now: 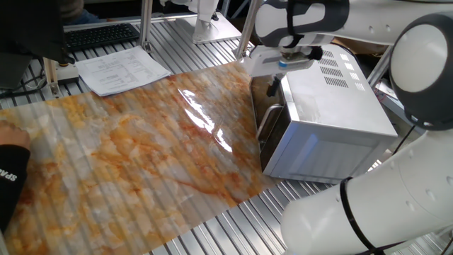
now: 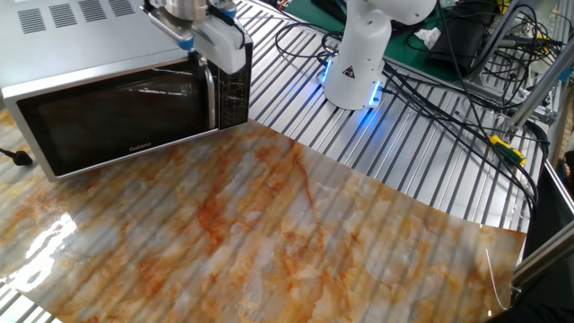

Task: Close the microwave door

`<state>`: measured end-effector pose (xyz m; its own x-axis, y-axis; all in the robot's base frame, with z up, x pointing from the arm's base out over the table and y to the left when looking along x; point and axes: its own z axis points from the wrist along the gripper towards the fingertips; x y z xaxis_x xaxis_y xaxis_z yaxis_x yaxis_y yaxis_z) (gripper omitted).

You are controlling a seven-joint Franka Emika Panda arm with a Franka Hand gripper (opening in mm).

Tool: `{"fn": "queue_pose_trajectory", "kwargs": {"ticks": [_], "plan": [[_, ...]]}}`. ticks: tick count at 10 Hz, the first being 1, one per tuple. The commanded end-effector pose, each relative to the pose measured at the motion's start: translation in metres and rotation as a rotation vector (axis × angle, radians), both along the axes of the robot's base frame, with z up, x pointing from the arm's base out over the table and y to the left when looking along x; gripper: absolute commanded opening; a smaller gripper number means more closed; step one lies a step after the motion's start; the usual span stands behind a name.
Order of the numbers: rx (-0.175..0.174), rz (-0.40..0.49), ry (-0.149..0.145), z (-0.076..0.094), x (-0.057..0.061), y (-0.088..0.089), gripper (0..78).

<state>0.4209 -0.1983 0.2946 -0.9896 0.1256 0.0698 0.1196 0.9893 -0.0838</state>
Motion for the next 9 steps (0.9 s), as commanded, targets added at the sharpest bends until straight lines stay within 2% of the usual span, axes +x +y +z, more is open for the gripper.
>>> {"fn": "queue_pose_trajectory", "kwargs": {"ticks": [1,2,4,6,9], "plan": [[0.054,-0.115,-0.021,0.002,0.020,0.052,0.0],[0.052,-0.130,-0.021,0.004,0.026,0.056,0.0],[0.050,-0.131,-0.020,0.007,0.033,0.058,0.0],[0.040,-0.123,-0.018,0.007,0.033,0.058,0.0],[0.051,-0.012,-0.025,0.007,0.033,0.058,0.0]]}}
